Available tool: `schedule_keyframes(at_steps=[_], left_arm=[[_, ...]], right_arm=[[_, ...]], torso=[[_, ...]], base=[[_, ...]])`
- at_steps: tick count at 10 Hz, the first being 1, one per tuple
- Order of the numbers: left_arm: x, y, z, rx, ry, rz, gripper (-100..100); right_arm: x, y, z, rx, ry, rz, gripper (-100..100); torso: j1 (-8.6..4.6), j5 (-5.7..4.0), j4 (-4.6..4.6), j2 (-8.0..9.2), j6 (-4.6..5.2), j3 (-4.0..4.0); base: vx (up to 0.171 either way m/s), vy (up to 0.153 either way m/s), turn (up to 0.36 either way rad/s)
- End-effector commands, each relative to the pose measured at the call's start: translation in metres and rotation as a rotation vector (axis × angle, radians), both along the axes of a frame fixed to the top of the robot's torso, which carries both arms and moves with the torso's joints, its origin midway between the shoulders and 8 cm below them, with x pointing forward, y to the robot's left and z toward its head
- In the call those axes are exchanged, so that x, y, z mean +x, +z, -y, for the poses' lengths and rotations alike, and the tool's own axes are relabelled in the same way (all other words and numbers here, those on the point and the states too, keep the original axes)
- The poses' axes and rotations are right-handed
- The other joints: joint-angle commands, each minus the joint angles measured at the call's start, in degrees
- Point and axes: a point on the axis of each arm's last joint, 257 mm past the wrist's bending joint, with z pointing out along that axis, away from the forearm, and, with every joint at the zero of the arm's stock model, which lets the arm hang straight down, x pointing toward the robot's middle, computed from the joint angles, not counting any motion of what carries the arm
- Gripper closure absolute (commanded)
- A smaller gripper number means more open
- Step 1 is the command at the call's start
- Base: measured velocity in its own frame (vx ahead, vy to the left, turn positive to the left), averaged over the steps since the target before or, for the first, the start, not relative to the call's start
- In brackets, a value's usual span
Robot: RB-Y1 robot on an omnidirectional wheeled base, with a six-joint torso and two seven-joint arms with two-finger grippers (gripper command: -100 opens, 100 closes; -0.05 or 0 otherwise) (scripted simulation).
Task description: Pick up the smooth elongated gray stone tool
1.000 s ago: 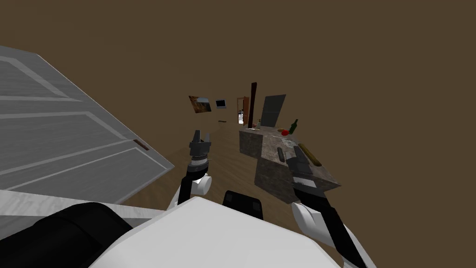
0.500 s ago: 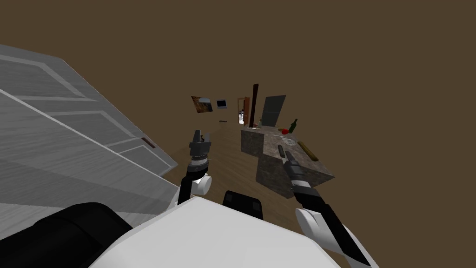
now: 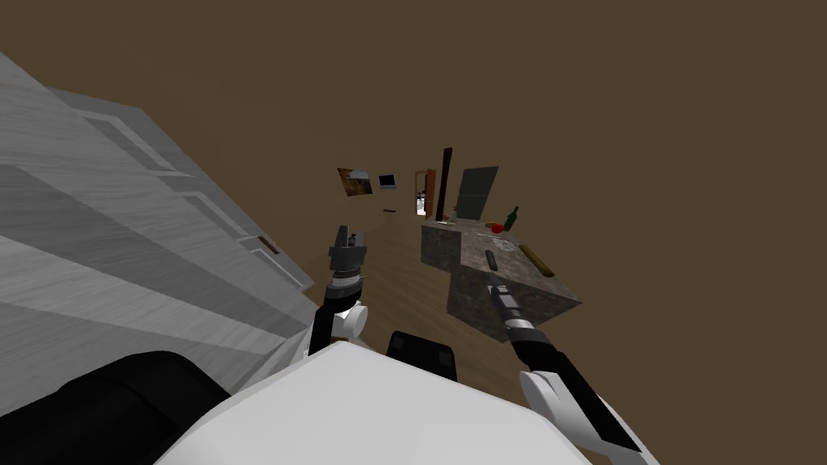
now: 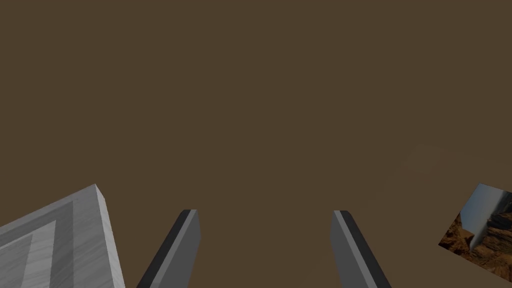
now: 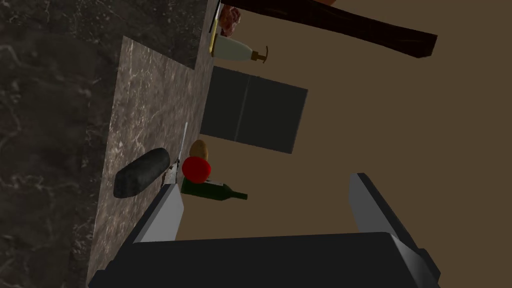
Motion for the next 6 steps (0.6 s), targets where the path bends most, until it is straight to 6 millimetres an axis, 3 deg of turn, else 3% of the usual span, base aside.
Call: schedule_keyframes(at_steps=[1,2,3,4,5,6], left_arm=[[0.000,0.000,0.000,0.000,0.000,0.000,0],[0.000,0.000,0.000,0.000,0.000,0.000,0],[0.000,0.000,0.000,0.000,0.000,0.000,0],[0.000,0.000,0.000,0.000,0.000,0.000,0],[0.000,0.000,0.000,0.000,0.000,0.000,0],[0.000,0.000,0.000,0.000,0.000,0.000,0]], right_arm=[[-0.001,-0.031,0.006,-0.036,0.009,-0.090,-100],[-0.002,-0.034,0.006,-0.040,0.009,-0.102,-100],[-0.006,-0.061,0.013,-0.076,0.018,-0.183,-100],[-0.006,-0.063,0.013,-0.074,0.018,-0.192,-100],[-0.012,-0.090,0.021,-0.103,0.028,-0.272,-100],[-0.012,-0.092,0.021,-0.109,0.029,-0.283,-100]], torso=[[0.00,0.00,0.00,0.00,0.00,0.00],[-0.04,-0.01,-0.01,-0.01,-0.01,-0.01],[-0.08,-0.02,-0.01,-0.06,-0.01,-0.03],[-0.07,-0.02,-0.02,-0.05,-0.01,-0.03],[-0.09,-0.02,-0.02,-0.07,0.00,-0.04],[-0.05,-0.02,-0.02,-0.10,-0.02,-0.06]], base=[[-0.052,0.038,0.057],[-0.043,0.027,0.032],[-0.045,0.038,0.085],[-0.035,0.028,0.035],[-0.033,0.041,0.083],[-0.021,0.031,0.043]])
